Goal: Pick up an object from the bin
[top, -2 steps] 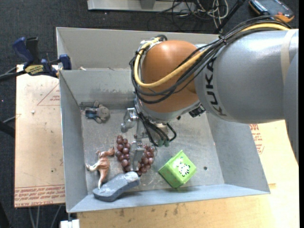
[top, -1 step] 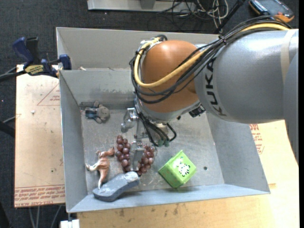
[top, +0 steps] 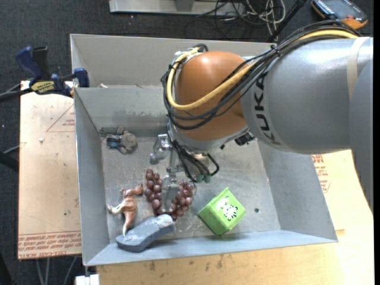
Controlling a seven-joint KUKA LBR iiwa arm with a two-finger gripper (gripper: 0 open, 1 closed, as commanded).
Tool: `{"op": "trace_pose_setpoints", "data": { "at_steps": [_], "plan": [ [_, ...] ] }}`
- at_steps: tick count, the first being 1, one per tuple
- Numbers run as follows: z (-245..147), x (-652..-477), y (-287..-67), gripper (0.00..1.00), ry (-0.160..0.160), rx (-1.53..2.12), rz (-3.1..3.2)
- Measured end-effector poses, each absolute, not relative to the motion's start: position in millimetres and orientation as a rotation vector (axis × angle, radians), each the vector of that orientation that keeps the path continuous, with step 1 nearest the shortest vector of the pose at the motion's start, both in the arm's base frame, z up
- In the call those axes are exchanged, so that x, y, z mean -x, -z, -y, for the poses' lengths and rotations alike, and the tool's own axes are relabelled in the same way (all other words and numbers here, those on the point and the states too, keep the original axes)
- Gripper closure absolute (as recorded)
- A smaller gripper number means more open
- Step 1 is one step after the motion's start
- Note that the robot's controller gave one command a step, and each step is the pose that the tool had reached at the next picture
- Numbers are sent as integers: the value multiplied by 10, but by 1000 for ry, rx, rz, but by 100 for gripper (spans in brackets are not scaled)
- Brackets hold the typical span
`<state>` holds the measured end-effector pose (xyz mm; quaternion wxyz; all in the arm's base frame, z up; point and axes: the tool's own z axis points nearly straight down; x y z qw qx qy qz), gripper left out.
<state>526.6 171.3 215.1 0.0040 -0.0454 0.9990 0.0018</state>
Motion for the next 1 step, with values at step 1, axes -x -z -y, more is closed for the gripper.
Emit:
{"op": "trace_pose_setpoints", "data": {
  "at_steps": [1],
  "plan": [
    [-1777, -5325, -1524, 0, -3, 226, -3127]
  ]
}}
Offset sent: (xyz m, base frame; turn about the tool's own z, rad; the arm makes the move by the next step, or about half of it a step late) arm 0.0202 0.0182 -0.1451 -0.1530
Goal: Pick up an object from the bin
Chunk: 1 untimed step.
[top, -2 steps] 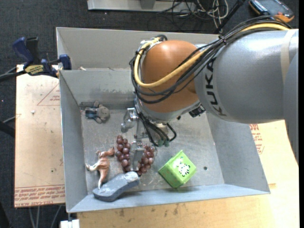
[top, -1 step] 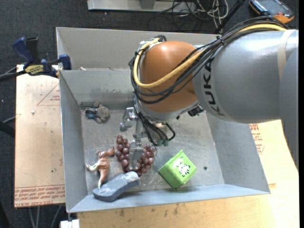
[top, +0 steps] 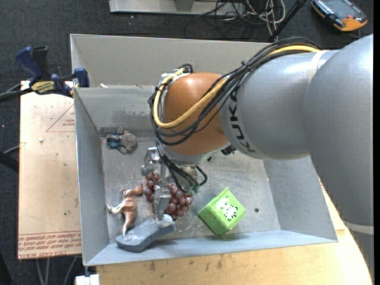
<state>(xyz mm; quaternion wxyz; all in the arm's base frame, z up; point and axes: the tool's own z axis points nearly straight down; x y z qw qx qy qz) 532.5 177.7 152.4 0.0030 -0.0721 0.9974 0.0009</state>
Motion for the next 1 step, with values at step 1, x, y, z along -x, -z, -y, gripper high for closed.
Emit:
{"op": "trace_pose_setpoints", "data": {
  "at_steps": [1],
  "plan": [
    [-1802, -5344, -1371, 0, -3, 255, -3127]
  ]
}}
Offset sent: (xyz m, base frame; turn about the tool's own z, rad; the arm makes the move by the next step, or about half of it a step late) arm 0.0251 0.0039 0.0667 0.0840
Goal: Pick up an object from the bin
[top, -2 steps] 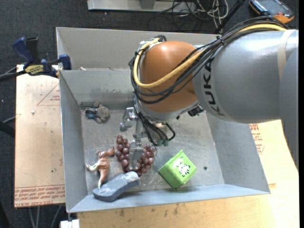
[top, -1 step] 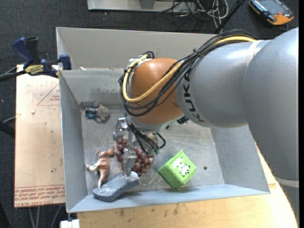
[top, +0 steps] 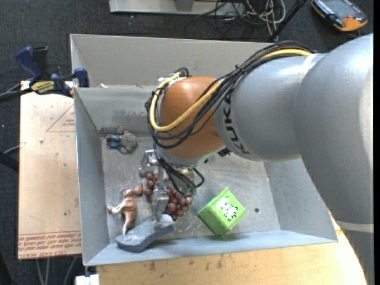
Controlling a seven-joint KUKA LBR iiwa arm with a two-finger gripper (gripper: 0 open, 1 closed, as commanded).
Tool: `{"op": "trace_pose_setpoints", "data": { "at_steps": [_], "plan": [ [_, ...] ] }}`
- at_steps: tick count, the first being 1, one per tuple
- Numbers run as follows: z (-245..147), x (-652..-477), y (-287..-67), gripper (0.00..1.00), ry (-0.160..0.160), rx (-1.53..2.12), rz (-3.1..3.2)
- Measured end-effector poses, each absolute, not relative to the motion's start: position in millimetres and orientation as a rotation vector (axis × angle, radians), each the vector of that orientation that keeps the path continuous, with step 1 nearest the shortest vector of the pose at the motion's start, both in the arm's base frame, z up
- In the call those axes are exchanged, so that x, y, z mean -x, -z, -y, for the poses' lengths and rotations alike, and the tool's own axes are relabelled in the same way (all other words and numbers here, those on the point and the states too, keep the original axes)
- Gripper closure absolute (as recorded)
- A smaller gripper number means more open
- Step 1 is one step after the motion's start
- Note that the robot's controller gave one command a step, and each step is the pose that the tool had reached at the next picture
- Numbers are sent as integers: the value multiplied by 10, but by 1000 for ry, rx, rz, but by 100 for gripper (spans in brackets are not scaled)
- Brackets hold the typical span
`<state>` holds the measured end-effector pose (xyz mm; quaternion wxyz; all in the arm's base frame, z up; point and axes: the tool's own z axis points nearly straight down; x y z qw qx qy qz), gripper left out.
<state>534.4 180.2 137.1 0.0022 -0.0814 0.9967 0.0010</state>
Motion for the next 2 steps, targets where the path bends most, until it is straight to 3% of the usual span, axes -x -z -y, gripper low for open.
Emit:
{"op": "trace_pose_setpoints", "data": {
  "at_steps": [1, 2],
  "plan": [
    [-1803, -5399, -1386, 0, 3, 241, -3147],
    [-1603, -5619, -754, 100, -15, 528, -3088]
  ]
}}
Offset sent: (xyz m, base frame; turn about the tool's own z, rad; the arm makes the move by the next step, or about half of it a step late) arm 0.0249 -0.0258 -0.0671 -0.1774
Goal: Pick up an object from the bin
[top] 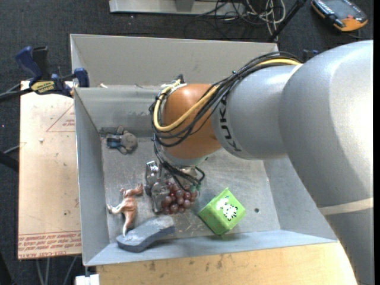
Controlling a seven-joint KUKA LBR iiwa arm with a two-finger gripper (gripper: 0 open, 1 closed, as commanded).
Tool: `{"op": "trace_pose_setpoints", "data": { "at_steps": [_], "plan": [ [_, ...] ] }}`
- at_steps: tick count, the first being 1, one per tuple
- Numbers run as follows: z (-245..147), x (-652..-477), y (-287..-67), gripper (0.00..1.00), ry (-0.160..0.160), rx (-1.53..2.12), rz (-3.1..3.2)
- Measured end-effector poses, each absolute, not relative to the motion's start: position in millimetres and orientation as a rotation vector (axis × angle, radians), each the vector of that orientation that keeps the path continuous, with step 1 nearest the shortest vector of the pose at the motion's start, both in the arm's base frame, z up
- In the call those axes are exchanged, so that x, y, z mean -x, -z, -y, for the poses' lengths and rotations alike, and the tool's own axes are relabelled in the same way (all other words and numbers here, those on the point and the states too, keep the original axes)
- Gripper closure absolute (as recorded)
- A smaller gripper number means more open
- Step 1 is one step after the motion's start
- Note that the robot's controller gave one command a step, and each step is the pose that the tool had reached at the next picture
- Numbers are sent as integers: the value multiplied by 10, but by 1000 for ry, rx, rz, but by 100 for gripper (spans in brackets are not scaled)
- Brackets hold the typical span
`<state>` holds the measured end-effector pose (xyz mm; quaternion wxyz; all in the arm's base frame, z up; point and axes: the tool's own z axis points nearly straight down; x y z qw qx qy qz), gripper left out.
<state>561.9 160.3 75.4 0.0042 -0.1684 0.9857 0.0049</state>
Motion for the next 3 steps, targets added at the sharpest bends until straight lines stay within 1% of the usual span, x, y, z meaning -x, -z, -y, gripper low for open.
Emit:
{"op": "trace_pose_setpoints", "data": {
  "at_steps": [1, 2, 3],
  "plan": [
    [-1603, -5619, -754, 100, -15, 527, -3088],
    [-1490, -5653, -1112, 100, -4, 542, -3100],
    [-1632, -5744, -1672, 0, -2, 1139, -2925]
  ]
}}
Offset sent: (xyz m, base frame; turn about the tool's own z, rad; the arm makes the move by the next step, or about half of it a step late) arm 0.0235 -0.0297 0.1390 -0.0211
